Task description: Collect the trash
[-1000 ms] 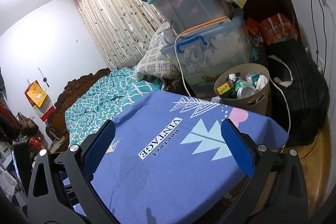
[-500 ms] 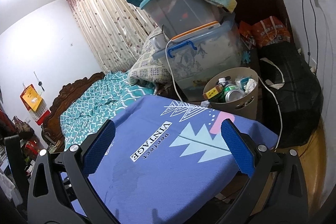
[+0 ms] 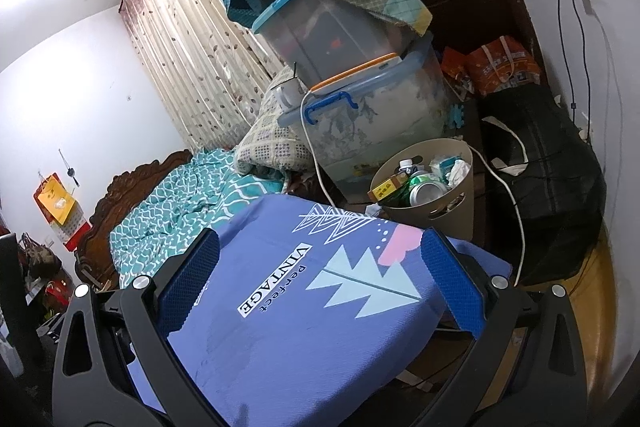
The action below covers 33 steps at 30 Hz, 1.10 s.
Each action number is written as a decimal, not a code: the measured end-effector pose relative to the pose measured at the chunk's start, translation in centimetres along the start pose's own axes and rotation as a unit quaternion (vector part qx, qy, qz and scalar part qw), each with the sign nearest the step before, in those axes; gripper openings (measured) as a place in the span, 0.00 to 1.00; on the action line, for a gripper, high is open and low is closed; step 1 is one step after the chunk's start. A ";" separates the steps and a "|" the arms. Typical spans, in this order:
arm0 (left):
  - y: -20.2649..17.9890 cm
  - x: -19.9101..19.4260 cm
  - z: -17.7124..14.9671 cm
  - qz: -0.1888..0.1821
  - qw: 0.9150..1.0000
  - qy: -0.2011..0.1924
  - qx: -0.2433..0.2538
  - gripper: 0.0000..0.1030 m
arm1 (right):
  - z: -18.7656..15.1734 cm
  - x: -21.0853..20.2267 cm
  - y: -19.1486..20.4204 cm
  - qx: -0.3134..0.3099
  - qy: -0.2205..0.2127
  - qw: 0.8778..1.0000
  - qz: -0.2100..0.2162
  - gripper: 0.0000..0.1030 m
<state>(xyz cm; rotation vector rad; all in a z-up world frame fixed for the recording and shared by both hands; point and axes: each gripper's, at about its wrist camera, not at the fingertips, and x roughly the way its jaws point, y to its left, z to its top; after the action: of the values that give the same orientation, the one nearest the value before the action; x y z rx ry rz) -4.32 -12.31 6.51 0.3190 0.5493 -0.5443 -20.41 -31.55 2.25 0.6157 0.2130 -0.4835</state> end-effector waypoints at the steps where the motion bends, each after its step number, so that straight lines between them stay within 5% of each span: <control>1: -0.2 -0.1 0.1 -0.002 1.000 -0.002 0.001 0.92 | 0.1 -0.1 -0.1 0.001 -0.001 1.000 -0.001 0.97; 33: -0.9 -0.3 -0.6 -0.004 1.000 0.002 0.012 0.92 | 0.0 0.1 0.1 -0.002 0.006 1.000 0.008 0.97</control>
<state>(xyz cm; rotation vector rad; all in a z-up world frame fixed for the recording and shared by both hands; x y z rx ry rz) -5.26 -12.65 6.01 0.3402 0.5481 -0.5588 -20.26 -31.52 2.31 0.6151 0.2200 -0.4639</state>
